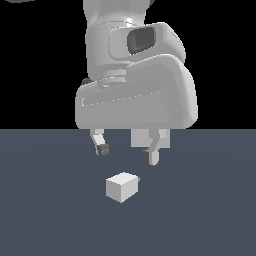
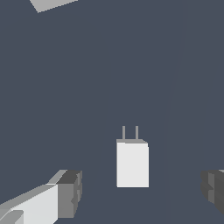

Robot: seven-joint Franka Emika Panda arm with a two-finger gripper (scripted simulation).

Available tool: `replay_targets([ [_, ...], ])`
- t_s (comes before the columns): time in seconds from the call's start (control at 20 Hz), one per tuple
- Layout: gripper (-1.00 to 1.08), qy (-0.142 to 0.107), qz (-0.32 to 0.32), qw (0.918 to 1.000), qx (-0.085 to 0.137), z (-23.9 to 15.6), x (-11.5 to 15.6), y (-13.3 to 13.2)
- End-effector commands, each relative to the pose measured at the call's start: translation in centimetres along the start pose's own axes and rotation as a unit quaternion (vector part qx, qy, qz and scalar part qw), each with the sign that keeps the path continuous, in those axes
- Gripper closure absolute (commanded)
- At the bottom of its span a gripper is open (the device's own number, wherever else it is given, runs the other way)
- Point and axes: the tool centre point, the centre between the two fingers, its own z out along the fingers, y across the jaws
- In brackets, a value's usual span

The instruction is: Plug the charger into the wall socket.

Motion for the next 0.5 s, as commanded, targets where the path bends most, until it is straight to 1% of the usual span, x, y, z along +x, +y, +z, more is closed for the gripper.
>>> replay_targets([
  [0.0, -0.92, 0.000, 0.000, 1.0000, 0.000, 0.0, 0.0, 0.0],
  [0.2, -0.92, 0.000, 0.000, 1.0000, 0.000, 0.6, -0.1, 0.0],
  [0.45, -0.92, 0.000, 0.001, 1.0000, 0.000, 2.6, -0.3, 0.0],
])
